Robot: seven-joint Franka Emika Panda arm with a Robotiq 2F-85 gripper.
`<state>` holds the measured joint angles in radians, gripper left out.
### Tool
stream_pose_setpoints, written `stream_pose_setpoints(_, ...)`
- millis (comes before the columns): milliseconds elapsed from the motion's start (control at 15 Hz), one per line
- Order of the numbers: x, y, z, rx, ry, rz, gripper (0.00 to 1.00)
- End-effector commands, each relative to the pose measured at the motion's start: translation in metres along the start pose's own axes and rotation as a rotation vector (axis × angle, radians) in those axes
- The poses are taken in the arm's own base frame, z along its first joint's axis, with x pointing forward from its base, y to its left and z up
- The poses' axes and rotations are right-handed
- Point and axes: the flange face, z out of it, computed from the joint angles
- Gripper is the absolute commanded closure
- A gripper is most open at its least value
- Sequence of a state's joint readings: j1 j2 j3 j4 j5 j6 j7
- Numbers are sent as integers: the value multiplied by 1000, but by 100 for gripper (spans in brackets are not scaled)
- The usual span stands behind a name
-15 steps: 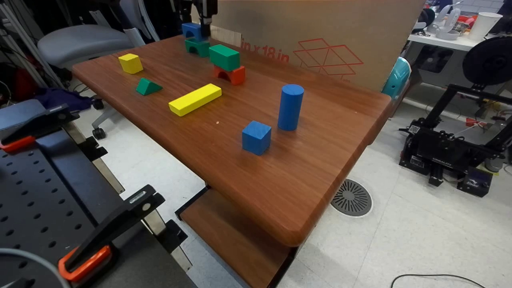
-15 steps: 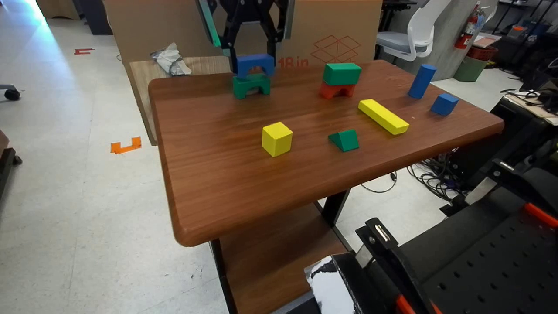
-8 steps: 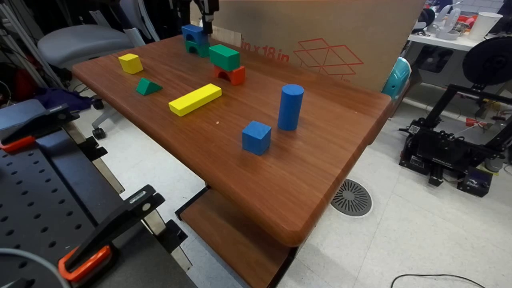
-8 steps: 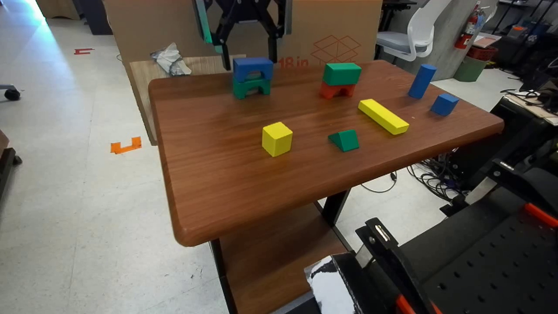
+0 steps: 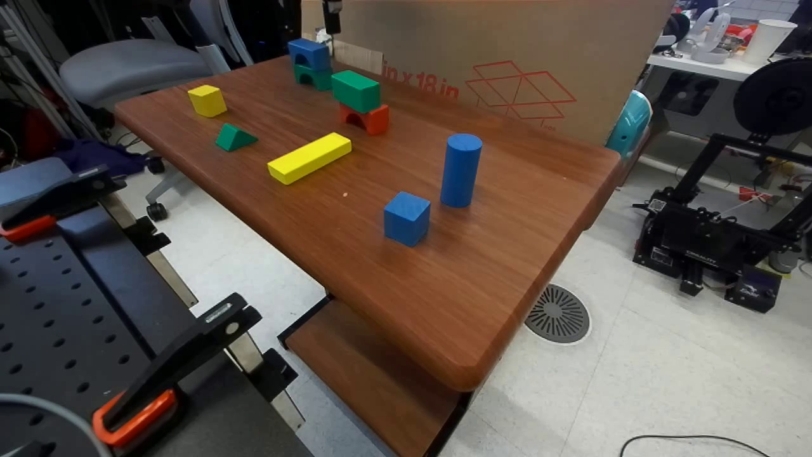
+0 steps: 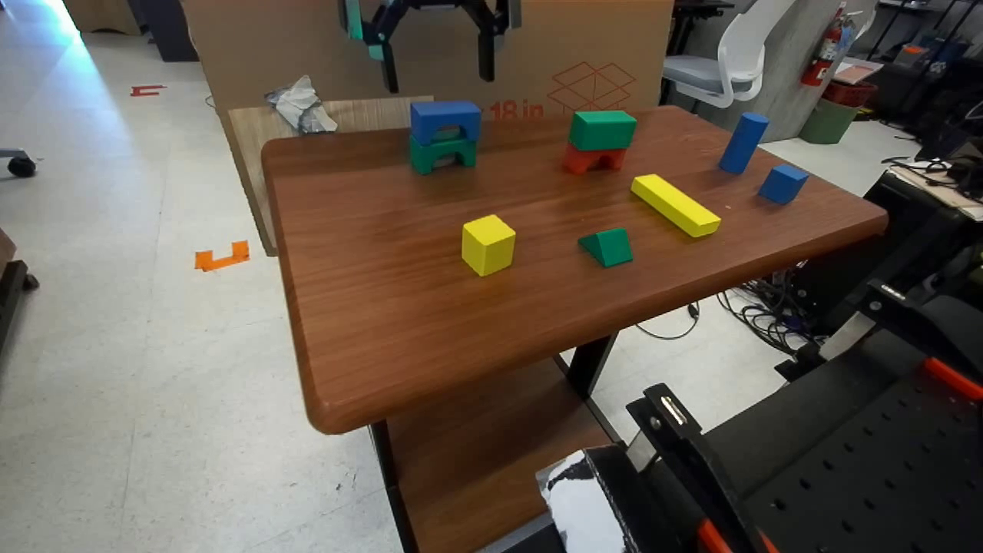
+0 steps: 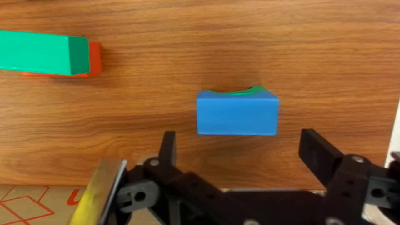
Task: Move the blue block from the right to the left
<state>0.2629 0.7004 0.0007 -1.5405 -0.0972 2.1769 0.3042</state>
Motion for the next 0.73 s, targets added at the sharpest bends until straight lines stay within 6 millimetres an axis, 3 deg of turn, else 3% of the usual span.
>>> stream_pose_setpoints(0, -38, 20, -52, 19, 49, -16, 0)
stream_pose_setpoints(133, -53, 34, -73, 37, 60, 12, 0)
stream_pose_setpoints(200, -27, 19, -53, 15, 42, 9, 0)
stream_pose_setpoints(333, -32, 24, -66, 17, 50, 14, 0)
stream_pose_setpoints(667, -31, 20, -48, 14, 28, 9, 0)
